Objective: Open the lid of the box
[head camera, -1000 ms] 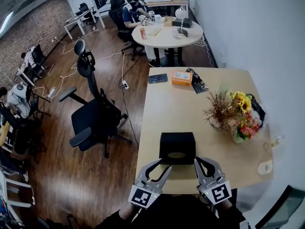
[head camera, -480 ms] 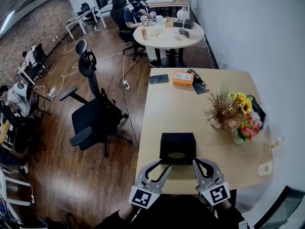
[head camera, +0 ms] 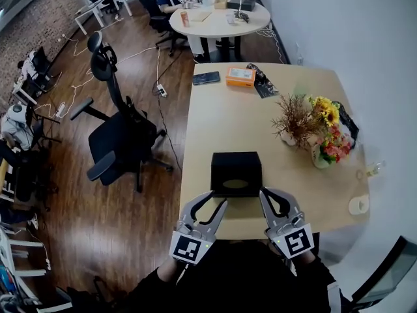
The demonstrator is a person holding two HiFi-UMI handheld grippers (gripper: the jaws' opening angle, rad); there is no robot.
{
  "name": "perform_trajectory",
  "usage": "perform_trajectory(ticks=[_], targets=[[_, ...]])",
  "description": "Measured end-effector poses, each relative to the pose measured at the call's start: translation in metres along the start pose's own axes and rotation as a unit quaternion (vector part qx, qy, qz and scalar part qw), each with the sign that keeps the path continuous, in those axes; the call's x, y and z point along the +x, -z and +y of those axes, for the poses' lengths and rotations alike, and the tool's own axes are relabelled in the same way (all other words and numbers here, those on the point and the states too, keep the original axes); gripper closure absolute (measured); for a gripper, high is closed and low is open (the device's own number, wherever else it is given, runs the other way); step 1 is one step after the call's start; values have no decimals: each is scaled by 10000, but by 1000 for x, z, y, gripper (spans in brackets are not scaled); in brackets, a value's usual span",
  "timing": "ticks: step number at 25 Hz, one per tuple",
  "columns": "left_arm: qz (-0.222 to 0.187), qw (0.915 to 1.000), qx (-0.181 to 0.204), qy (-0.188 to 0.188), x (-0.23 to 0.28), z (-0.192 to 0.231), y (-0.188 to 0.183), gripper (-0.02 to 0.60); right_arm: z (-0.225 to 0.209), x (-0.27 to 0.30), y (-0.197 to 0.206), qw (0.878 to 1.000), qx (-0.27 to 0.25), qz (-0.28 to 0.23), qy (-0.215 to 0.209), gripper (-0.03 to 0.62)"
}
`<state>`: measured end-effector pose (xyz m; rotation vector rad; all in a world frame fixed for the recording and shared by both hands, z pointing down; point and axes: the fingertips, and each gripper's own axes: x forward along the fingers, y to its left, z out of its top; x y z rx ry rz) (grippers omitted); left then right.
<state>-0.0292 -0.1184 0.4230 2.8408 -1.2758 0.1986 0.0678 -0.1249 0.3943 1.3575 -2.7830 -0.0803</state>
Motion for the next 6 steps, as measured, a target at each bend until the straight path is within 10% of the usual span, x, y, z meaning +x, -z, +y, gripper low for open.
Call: perform_trajectory(ticks=[6], targets=[[-111, 9999, 81, 46, 6, 0, -3, 466, -6, 0, -2, 10000, 44, -41, 58, 594]])
